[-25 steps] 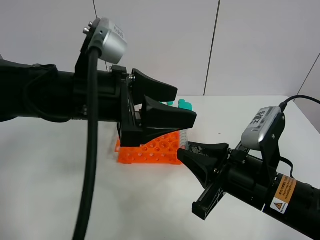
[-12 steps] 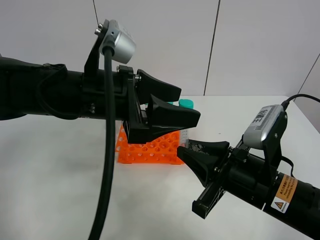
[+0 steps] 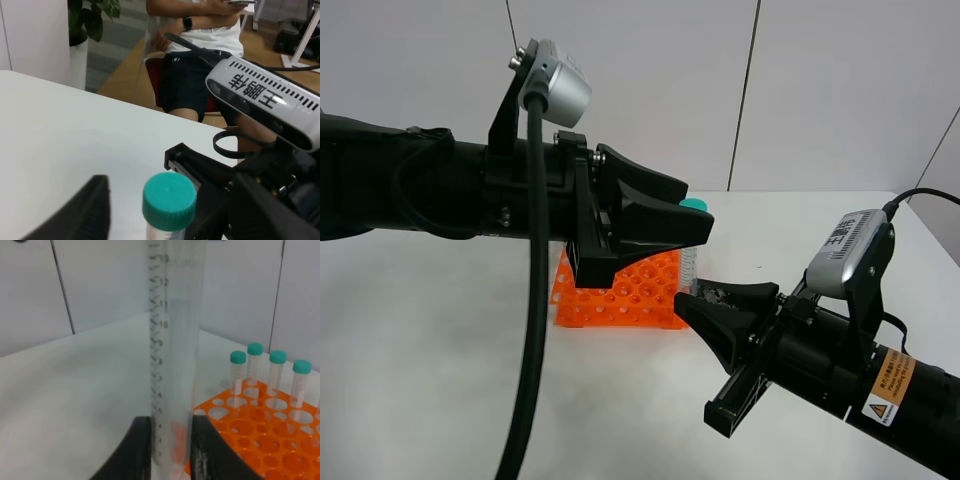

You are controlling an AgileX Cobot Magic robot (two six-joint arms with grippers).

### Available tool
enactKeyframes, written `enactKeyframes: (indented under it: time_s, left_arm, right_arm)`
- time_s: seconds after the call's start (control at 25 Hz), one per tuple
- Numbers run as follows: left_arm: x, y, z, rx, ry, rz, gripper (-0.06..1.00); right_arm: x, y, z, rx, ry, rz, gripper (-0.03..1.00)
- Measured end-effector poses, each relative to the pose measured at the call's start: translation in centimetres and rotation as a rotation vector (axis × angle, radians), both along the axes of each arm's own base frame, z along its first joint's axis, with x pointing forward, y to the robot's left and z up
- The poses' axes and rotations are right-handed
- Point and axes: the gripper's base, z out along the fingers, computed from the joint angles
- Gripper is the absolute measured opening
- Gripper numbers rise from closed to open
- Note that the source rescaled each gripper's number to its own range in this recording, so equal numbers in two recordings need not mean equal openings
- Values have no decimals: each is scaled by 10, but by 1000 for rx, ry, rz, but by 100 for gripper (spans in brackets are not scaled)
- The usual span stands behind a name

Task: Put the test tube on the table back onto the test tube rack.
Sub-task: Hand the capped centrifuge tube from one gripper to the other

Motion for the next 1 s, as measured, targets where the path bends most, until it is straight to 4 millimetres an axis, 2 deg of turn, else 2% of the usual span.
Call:
enactKeyframes:
  time_s: [0.2,0.76,1.0]
  left_arm:
    - [0,0,0,-2,0,-3,32]
    - [-1,0,0,-4,1,-8,31]
    - [-1,-2,7,-28,-11,-32,31]
  right_arm:
    - [0,0,0,0,0,0,3]
    - [0,0,1,11,3,7,3]
    - [-1,1,1,15,5,12,3]
